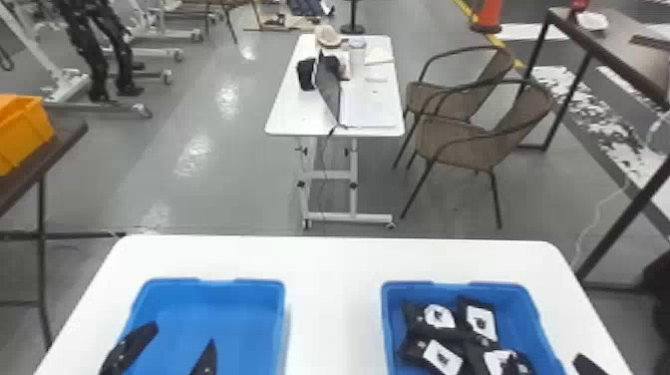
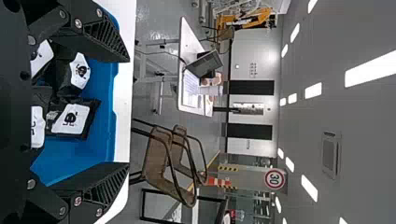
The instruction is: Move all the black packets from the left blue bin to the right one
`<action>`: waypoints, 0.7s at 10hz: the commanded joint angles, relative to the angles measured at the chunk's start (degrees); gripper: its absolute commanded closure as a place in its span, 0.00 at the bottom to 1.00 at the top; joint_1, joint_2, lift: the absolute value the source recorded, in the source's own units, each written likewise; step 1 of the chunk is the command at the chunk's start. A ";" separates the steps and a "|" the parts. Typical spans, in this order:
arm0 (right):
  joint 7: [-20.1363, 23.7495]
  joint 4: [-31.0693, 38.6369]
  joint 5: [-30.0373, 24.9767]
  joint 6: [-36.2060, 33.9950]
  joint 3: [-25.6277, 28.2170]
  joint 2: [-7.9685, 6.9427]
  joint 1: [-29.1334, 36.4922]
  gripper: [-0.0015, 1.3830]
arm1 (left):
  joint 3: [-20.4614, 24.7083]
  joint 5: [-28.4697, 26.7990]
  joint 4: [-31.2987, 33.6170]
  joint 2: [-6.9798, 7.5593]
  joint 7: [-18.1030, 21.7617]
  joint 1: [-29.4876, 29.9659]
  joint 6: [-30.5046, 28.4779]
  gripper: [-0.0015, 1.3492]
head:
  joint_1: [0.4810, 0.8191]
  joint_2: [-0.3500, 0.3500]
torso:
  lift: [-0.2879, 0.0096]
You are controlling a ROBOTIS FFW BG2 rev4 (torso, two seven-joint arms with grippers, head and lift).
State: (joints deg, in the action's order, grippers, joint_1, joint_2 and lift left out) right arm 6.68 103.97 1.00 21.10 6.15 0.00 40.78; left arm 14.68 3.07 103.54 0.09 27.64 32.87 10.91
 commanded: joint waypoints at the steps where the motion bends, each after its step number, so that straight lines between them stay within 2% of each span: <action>1: 0.00 0.01 -0.03 -0.01 0.00 -0.05 0.00 0.18 | 0.00 0.09 0.00 -0.24 -0.05 0.00 -0.01 0.10 | 0.63 0.52 | 0.97; 7: 0.00 0.18 -0.03 -0.27 0.00 -0.05 0.00 0.18 | -0.09 0.18 0.00 -0.24 0.04 0.00 -0.36 0.10 | 0.63 0.52 | 0.97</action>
State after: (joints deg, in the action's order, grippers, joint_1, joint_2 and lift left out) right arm 6.68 104.13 0.97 20.90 6.15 0.00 40.83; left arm 14.62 3.25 103.54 0.09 27.63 32.87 10.65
